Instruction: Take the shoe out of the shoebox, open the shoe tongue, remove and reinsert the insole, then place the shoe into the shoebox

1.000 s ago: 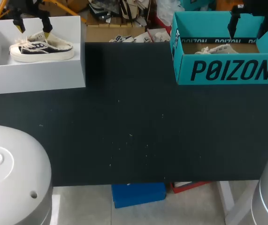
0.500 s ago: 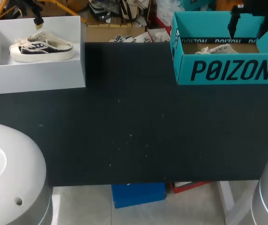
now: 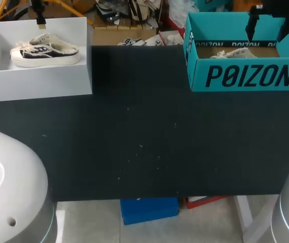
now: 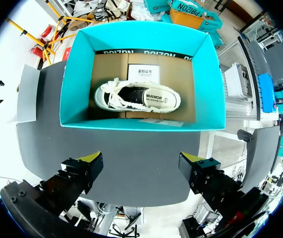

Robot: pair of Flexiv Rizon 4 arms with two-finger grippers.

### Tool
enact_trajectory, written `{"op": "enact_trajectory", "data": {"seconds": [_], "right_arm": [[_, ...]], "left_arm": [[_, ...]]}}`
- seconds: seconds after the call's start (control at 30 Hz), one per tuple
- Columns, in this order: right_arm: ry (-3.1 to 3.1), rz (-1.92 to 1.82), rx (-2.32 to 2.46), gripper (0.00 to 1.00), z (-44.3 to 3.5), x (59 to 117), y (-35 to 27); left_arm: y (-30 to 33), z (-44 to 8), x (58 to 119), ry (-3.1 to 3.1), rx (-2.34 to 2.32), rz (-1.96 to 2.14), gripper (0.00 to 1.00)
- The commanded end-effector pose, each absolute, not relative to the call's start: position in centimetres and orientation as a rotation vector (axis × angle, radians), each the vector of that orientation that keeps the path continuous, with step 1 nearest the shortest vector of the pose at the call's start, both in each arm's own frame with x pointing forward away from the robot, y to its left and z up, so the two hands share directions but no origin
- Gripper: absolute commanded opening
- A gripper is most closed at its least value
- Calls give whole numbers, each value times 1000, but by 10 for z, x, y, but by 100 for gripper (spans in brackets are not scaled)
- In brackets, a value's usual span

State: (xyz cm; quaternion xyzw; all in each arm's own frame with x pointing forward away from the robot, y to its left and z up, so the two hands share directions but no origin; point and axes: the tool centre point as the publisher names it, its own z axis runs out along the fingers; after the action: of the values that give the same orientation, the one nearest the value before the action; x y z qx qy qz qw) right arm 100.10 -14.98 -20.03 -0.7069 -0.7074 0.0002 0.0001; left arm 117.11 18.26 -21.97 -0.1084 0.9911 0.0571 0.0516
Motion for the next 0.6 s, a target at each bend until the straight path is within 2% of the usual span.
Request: {"op": "enact_trajectory", "data": {"seconds": [0.03, 0.6], "right_arm": [[-2222, 1, -2221, 100, -200, 1001, -150], [-2222, 1, -2221, 100, -200, 1001, -150]], "left_arm": [[185, -220, 1168, 2952, 662, 171, 100], [201, -277, 1151, 2939, 519, 76, 100]]}}
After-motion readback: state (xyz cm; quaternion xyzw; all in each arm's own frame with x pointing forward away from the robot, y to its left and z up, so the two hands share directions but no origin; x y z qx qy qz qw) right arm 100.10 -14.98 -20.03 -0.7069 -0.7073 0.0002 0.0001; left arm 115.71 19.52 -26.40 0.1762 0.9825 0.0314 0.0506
